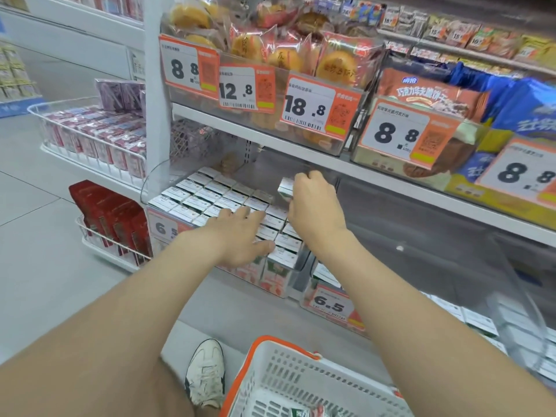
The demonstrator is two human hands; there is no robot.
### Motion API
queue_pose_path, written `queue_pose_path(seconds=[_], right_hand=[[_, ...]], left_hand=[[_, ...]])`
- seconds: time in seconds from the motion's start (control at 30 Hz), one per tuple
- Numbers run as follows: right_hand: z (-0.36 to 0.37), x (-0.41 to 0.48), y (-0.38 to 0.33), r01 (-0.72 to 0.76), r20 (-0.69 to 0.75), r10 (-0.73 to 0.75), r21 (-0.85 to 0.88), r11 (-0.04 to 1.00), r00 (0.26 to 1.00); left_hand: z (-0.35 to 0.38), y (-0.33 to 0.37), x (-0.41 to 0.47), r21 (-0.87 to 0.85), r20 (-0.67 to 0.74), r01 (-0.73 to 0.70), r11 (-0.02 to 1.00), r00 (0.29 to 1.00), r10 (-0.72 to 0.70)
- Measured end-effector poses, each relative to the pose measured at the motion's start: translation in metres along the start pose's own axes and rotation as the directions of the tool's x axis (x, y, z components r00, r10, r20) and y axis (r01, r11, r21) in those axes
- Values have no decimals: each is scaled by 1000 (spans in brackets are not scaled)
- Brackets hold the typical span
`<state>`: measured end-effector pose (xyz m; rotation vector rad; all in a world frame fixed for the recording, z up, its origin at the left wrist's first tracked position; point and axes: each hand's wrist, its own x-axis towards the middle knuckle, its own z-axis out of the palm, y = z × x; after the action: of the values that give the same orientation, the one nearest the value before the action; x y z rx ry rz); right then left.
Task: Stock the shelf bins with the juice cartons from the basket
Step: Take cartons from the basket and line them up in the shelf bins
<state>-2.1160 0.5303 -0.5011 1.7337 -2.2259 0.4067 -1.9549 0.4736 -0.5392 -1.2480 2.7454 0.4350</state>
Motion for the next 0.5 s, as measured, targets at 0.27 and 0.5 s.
queue_pose_path(seconds=[0.27, 0.5], right_hand=[[27, 47, -9, -171, 306, 159, 13, 985, 939], [24, 45, -5, 3, 585, 15, -30, 1000, 811]], left_hand=[[3, 14, -5, 91, 55, 31, 995, 998, -36], [4, 25, -8, 125, 112, 84, 989, 989, -98]])
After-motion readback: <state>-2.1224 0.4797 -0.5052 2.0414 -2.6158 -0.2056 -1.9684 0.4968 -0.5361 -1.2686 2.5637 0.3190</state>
